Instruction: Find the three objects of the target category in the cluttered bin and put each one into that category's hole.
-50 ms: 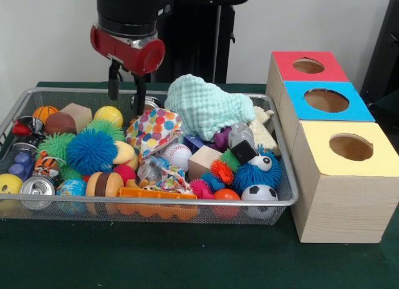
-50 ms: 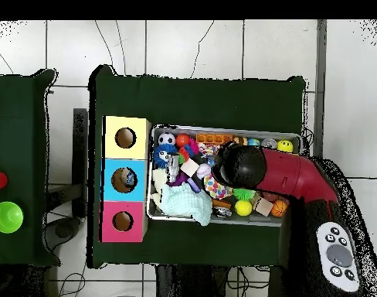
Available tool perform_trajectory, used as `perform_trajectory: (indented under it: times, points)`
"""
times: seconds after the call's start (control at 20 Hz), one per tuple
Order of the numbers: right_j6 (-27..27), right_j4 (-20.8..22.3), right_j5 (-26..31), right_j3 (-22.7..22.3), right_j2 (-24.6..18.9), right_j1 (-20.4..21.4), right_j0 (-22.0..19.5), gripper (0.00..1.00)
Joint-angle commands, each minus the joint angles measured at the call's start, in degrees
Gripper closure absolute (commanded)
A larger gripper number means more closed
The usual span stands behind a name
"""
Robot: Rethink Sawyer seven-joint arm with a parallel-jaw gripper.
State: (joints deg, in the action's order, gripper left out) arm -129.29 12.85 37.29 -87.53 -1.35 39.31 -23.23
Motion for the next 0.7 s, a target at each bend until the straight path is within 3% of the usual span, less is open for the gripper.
perform_trajectory:
  times: [0.05, 0.7]
  points:
    - [-6.32, 0.54, -1.08, 5.05, 0.67, -6.6, 1.34, 0.0]
    - [-9.76, -1.99, -7.72, 5.41, 2.3, -11.96, 4.79, 0.0]
